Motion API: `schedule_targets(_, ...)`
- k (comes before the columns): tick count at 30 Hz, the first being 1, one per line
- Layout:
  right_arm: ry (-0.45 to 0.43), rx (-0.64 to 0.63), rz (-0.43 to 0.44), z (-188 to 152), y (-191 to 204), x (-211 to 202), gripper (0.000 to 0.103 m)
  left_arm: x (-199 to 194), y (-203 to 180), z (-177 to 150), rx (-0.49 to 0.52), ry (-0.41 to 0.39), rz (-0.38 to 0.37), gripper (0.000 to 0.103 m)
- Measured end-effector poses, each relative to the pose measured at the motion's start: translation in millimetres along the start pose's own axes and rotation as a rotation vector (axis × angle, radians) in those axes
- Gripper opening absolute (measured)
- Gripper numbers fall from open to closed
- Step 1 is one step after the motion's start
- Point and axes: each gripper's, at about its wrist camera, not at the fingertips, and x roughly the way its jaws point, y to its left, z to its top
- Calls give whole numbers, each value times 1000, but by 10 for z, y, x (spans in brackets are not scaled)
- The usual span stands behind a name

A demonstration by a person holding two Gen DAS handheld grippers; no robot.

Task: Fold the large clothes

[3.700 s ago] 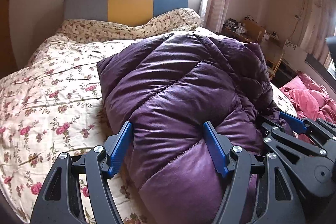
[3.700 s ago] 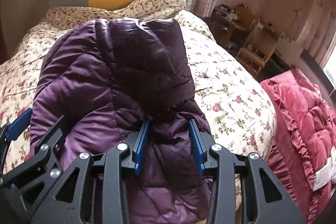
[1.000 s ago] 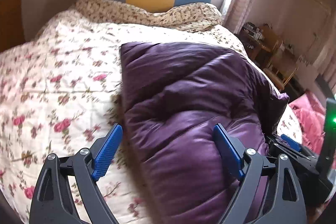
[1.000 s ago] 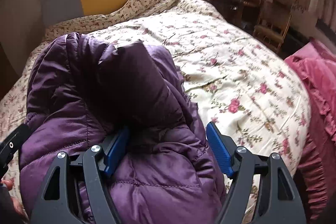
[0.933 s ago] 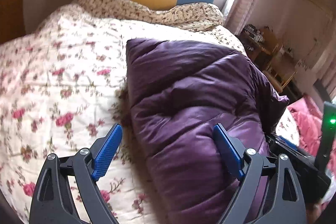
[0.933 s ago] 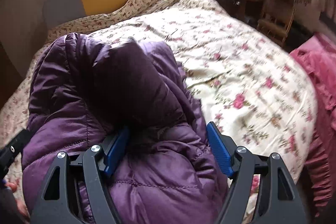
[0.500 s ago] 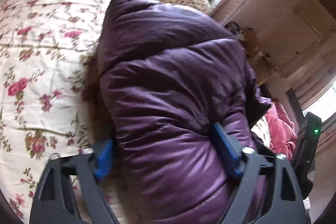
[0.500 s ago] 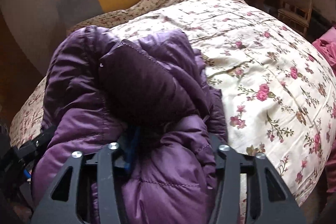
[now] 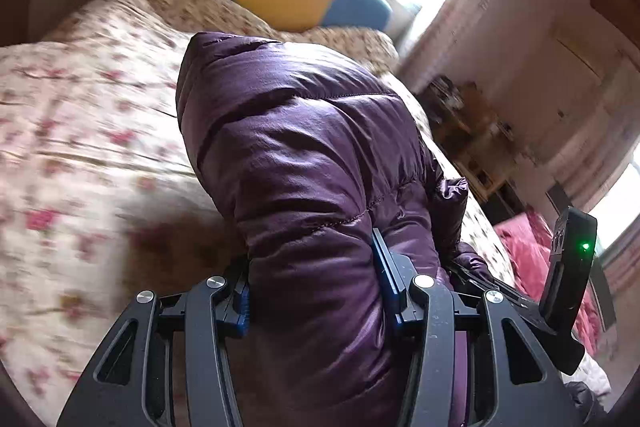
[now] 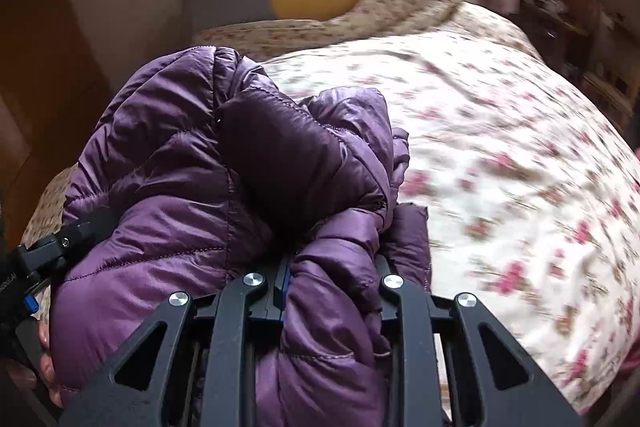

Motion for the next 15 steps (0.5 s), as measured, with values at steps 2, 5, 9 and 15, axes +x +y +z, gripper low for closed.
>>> schedule_targets(2,8,-37,15,11,287,69,22,-206,196,20,-20,-28,32,49)
schedule_targets(5,22,-104,8,-36,719,137,22,-462,438,19,-44,-60,68,48)
schedule_targets(9,35,-214,-8,-103,1293,254,22,-810,798,-37,-89,-94,117,48)
schedule_targets(15,43,-353,16,-227,1980,430,21,-1234,1258,-92,-168,-143,177,48)
